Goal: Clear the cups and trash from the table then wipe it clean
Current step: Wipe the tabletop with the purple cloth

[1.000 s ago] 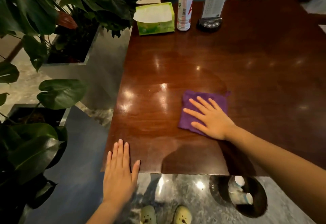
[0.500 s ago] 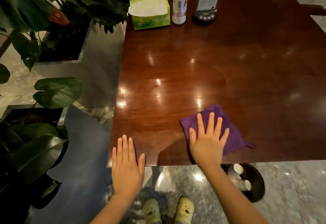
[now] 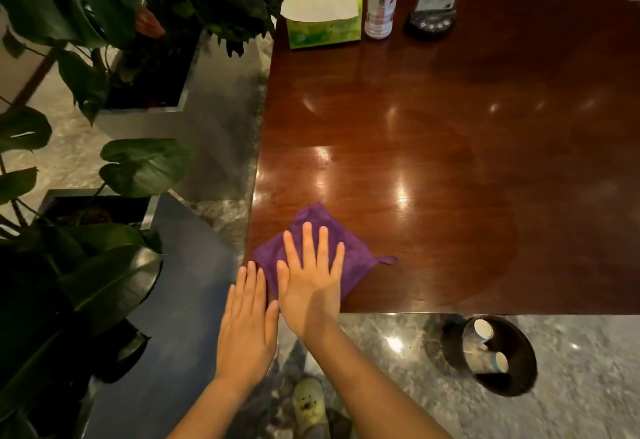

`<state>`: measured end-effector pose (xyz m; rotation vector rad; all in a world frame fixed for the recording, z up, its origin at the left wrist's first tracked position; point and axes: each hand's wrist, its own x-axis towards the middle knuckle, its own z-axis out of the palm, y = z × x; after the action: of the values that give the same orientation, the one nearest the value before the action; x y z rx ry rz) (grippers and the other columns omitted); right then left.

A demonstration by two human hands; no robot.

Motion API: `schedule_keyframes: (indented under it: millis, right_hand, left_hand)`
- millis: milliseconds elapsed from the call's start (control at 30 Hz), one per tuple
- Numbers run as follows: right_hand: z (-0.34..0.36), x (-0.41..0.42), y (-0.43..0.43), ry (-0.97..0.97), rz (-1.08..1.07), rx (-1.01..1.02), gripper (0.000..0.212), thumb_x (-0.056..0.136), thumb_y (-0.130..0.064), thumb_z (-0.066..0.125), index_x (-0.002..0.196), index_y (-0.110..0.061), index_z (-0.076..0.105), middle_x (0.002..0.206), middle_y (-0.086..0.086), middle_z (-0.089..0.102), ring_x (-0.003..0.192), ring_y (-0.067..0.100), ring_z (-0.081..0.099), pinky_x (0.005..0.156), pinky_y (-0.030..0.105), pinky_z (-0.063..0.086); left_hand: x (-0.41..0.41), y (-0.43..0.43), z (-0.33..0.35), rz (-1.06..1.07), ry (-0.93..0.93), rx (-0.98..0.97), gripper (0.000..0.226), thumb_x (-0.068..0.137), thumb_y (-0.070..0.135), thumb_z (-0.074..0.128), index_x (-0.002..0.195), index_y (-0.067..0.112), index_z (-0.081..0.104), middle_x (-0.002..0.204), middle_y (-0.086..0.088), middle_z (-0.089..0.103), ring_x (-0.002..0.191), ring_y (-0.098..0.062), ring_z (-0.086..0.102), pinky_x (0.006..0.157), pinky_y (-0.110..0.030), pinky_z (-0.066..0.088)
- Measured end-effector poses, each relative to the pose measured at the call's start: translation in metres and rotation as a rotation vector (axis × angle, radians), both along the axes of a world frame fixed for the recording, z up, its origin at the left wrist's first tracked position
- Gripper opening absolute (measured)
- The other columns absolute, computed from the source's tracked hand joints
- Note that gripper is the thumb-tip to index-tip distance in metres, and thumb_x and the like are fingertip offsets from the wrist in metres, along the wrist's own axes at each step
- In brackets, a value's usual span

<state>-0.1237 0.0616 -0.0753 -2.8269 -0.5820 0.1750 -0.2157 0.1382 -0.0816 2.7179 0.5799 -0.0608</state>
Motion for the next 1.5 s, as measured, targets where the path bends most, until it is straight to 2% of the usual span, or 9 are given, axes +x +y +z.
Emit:
schedule_keyframes:
  millis: [133,267,533,667,900,1033,1167,1333,1500]
  right_hand:
    - [0.005,-0.003,0.001,-0.006,0.117,0.047,0.047,0.092,-0.036,0.029,0.132,-0.03,0.051,0.144,0.002,0.047,0.135,0.026,0.042,0.107,0.048,0.019]
    - [0.012,-0.007,-0.009,-0.019,0.186,0.098,0.044,0.086,-0.037,0.034,0.119,-0.032,0.063,0.13,-0.002,0.062,0.123,0.02,0.056,0.105,0.045,0.04]
    - [0.039,0.004,-0.017,0.096,0.308,0.292,0.056,0.082,-0.023,0.038,0.137,-0.018,0.045,0.136,0.006,0.055,0.124,0.026,0.052,0.094,0.039,0.047]
    - [0.054,0.052,-0.019,0.354,0.477,0.146,0.081,0.084,-0.021,0.061,0.149,-0.023,0.013,0.157,-0.001,0.019,0.144,0.02,0.014,0.115,0.04,0.017]
    - [0.084,0.116,-0.063,0.418,0.465,0.373,0.027,0.077,-0.025,0.073,0.101,-0.014,0.07,0.104,0.007,0.064,0.104,0.024,0.053,0.092,0.028,0.037]
    - [0.133,0.139,-0.106,0.36,0.36,0.563,0.015,0.078,-0.015,0.072,0.092,-0.011,0.068,0.097,0.005,0.069,0.093,0.017,0.063,0.085,0.032,0.046]
    - [0.147,0.144,-0.146,0.24,0.33,0.49,0.013,0.082,-0.016,0.067,0.095,-0.015,0.068,0.092,-0.001,0.069,0.089,0.013,0.061,0.078,0.028,0.045]
    - [0.098,0.12,-0.189,0.464,0.209,0.353,0.012,0.08,-0.021,0.071,0.092,-0.02,0.072,0.083,-0.011,0.067,0.073,-0.004,0.058,0.069,0.017,0.04]
    - [0.059,0.11,-0.186,0.366,0.005,0.279,0.022,0.083,-0.032,0.066,0.1,-0.018,0.066,0.095,0.004,0.071,0.093,0.023,0.061,0.079,0.034,0.044]
  left_hand:
    - [-0.001,-0.001,0.01,0.096,-0.066,-0.329,0.072,0.081,0.068,-0.001,0.142,0.029,-0.003,0.154,0.013,-0.006,0.138,0.009,-0.014,0.114,-0.018,-0.004]
    - [0.007,-0.005,0.022,0.286,-0.224,-0.503,0.063,0.092,0.056,0.03,0.145,0.021,0.029,0.151,0.005,0.029,0.141,-0.009,0.023,0.116,-0.033,0.021]
    - [0.027,0.008,0.044,0.727,-0.341,-0.631,0.038,0.083,0.004,0.062,0.115,0.013,0.044,0.098,-0.007,0.055,0.091,-0.031,0.058,0.076,-0.036,0.045]
    - [0.037,0.014,0.074,0.554,-0.341,-0.727,0.04,0.078,-0.008,0.058,0.11,0.017,0.057,0.095,-0.002,0.061,0.084,-0.017,0.056,0.066,-0.02,0.046]
    - [0.073,0.009,0.126,0.194,-0.414,-0.985,0.04,0.072,-0.016,0.057,0.085,0.021,0.063,0.077,0.019,0.068,0.073,0.003,0.059,0.067,-0.009,0.046]
    - [0.098,0.004,0.145,-0.004,-0.49,-0.98,0.032,0.065,0.011,0.066,0.09,0.03,0.063,0.089,0.019,0.068,0.087,0.0,0.06,0.079,-0.012,0.047]
    - [0.117,-0.016,0.14,-0.101,-0.494,-0.998,0.041,0.077,-0.013,0.063,0.094,0.023,0.059,0.09,0.024,0.068,0.087,0.007,0.061,0.081,-0.01,0.047]
    - [0.1,-0.042,0.072,-0.082,-0.253,-0.977,0.03,0.073,0.002,0.07,0.094,0.023,0.063,0.093,0.025,0.069,0.088,0.005,0.063,0.084,-0.013,0.046]
    - [0.096,-0.056,0.045,0.078,-0.258,-0.738,0.025,0.081,0.009,0.069,0.099,0.025,0.065,0.092,0.006,0.067,0.08,-0.01,0.063,0.072,-0.02,0.051]
